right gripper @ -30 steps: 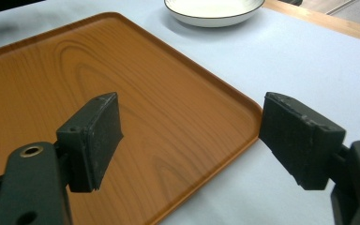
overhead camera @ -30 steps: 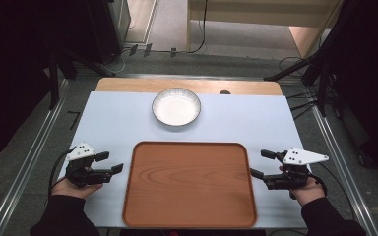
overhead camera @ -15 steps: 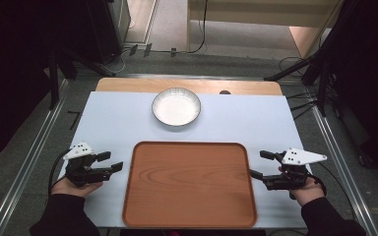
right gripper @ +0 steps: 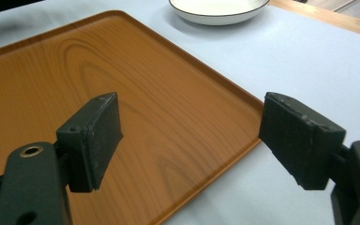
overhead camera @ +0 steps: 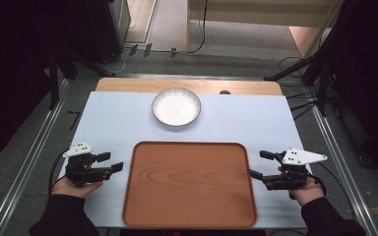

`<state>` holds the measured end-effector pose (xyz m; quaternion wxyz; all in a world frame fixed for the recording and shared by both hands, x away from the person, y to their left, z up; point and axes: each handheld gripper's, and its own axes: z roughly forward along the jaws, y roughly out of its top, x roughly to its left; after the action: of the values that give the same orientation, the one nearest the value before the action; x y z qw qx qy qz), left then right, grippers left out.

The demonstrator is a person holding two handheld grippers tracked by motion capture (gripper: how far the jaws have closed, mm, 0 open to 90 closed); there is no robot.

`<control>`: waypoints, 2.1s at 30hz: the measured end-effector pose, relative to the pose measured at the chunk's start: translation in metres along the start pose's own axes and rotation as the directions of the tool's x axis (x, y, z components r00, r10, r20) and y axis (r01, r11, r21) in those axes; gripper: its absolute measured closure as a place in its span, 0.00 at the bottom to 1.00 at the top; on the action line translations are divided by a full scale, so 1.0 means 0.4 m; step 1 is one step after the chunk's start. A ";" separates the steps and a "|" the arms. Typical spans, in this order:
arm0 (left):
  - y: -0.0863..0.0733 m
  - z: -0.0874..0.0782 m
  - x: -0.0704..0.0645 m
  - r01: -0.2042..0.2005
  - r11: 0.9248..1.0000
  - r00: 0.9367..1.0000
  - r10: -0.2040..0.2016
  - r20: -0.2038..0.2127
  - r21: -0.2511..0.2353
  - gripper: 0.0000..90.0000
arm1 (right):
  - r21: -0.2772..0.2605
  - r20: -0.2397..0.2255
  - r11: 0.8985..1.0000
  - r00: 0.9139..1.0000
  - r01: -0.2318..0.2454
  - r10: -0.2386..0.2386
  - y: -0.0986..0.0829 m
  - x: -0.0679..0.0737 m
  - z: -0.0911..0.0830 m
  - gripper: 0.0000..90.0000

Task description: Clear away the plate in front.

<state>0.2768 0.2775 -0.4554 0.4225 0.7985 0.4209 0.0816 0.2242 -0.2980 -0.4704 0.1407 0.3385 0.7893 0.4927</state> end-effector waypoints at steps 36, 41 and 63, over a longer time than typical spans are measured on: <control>0.026 0.017 -0.023 0.030 0.999 0.999 -0.030 -0.021 0.011 0.30 | 0.026 0.008 1.000 1.000 0.003 -0.004 -0.003 0.001 0.003 0.24; 0.035 0.027 -0.037 0.029 1.000 0.998 -0.028 -0.058 0.008 0.30 | 0.029 0.005 1.000 1.000 0.004 -0.004 -0.004 0.001 0.004 0.24; 0.092 0.102 0.006 0.092 0.995 0.990 -0.089 -0.113 0.027 0.32 | 0.030 0.014 1.000 1.000 0.007 -0.007 -0.002 0.004 0.004 0.24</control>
<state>0.3203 0.2442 -0.4543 0.3886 0.7795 0.4809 0.1000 0.2235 -0.2958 -0.4716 0.1429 0.3411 0.7967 0.4780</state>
